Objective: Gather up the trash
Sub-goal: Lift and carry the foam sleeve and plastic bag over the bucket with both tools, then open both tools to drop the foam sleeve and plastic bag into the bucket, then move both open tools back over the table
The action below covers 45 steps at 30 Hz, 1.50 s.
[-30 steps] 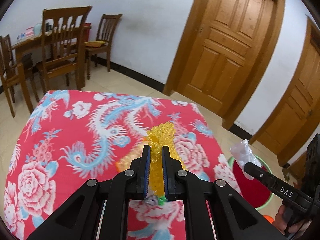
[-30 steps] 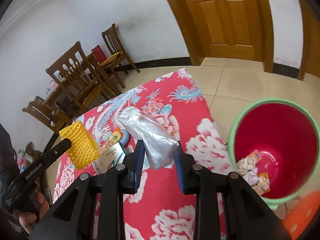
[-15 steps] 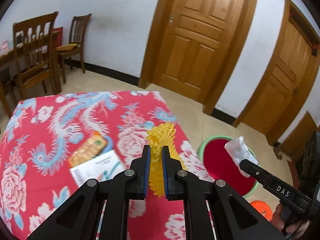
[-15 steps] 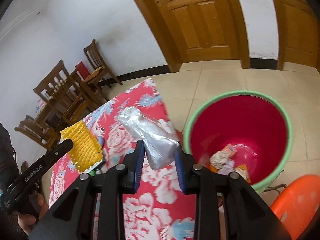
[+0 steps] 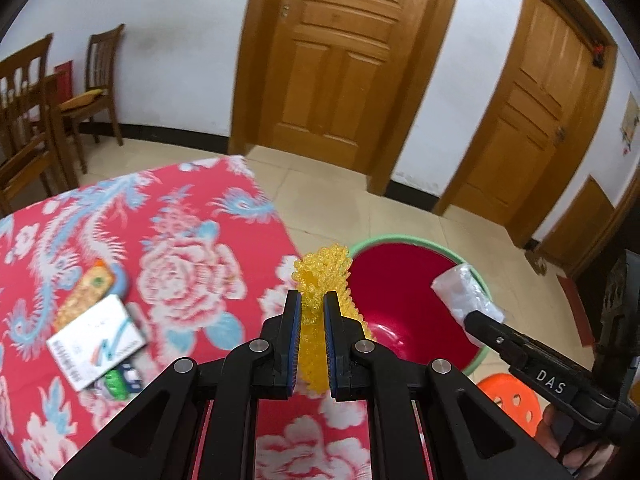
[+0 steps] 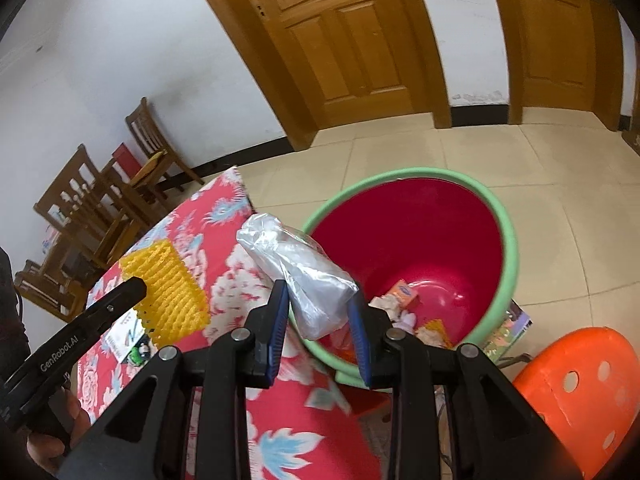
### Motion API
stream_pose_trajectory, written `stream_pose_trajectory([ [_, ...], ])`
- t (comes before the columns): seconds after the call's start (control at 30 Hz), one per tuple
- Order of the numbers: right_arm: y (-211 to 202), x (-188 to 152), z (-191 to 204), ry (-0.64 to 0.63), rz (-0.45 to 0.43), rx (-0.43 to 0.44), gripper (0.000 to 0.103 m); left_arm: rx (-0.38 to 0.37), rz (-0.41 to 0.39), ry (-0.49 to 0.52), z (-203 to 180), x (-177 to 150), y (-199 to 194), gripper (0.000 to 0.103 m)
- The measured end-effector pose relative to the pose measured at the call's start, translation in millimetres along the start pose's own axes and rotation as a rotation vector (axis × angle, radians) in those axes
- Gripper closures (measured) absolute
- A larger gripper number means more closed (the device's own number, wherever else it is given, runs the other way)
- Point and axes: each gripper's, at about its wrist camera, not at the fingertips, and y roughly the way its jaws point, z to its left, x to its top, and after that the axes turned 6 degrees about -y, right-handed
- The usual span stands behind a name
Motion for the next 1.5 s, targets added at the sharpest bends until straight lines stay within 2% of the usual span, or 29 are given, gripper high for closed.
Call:
stream_pose_trajectory([
  [0.4, 12.9, -8.3, -43.9, 0.072, 0.034, -0.051, 0.07, -0.053, 0.099, 0.065, -44.8, -11.6, 52.5, 0.092],
  [0.73, 22.9, -12.7, -71.4, 0.129, 0.061, -0.069, 0.067, -0.061, 0.142, 0.122, -70.9, -17.6, 80.4, 0.091],
  [0.8, 24.2, -13.8, -74.9, 0.142, 0.065, -0.07, 0.067, -0.061, 0.149, 0.125, -73.2, -17.7, 83.4, 0.087],
  [0.87, 23.7, -14.7, -77.8, 0.149, 0.064, -0.068, 0.066, -0.056, 0.156, 0.126, -73.7, -18.0, 86.1, 0.072],
  [0.93, 23.4, -13.6, -78.3, 0.149, 0.06, -0.068, 0.063, -0.047, 0.153, 0.123, -73.5, -18.4, 86.7, 0.061],
  [0.97, 22.5, -13.3, -78.7, 0.15, 0.056, -0.068, 0.06, -0.041, 0.15, 0.121, -73.3, -18.4, 86.5, 0.059],
  [1.07, 20.6, -13.7, -78.4, 0.155, 0.053, -0.068, 0.056, -0.034, 0.152, 0.116, -71.8, -18.1, 86.6, 0.059],
  [1.23, 19.7, -13.5, -76.8, 0.154, 0.052, -0.068, 0.056, -0.015, 0.147, 0.098, -67.2, -15.6, 85.7, 0.054],
  [1.5, 13.0, -10.8, -69.5, 0.143, 0.037, -0.061, 0.055, 0.001, 0.13, 0.068, -55.8, -13.8, 73.0, 0.053],
])
